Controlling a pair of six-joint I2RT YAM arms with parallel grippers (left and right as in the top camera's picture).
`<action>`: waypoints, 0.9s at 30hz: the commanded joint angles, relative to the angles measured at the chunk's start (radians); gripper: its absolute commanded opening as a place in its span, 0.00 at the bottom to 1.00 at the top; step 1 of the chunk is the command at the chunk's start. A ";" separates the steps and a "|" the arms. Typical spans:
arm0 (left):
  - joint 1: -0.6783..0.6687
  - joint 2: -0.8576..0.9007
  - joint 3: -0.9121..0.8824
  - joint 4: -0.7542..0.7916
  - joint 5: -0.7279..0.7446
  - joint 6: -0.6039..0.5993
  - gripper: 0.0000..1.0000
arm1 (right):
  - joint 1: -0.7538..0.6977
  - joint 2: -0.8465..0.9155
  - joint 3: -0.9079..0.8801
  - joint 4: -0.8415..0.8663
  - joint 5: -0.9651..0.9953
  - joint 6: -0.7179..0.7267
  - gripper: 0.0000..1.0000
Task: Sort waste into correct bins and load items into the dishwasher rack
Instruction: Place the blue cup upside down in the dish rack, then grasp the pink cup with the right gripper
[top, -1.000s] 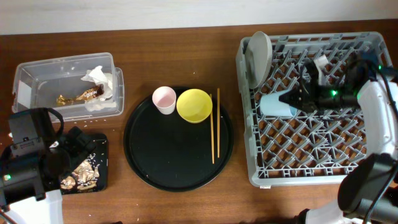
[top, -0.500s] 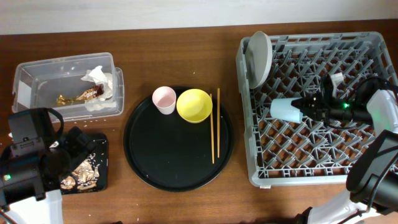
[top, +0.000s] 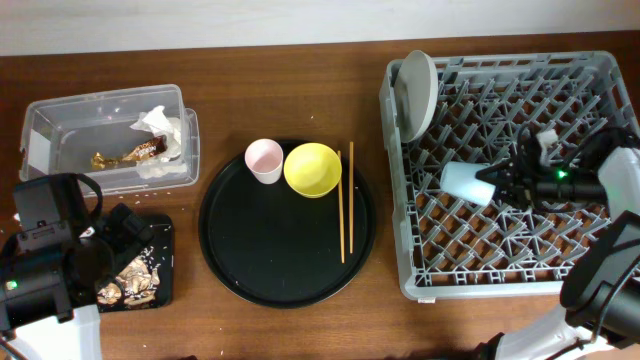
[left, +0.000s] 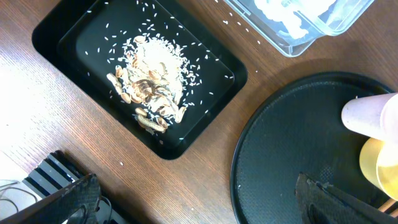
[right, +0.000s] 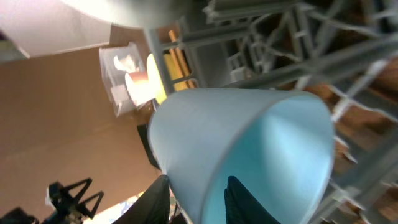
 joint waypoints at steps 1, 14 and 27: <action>0.005 -0.005 0.016 0.001 0.003 -0.005 0.99 | -0.056 -0.019 -0.006 -0.018 0.171 0.039 0.31; 0.005 -0.005 0.016 0.001 0.003 -0.005 0.99 | -0.096 -0.422 -0.005 -0.111 0.288 0.129 0.31; 0.005 -0.005 0.016 0.001 0.003 -0.005 0.99 | 1.201 -0.241 0.248 0.239 0.789 0.519 0.84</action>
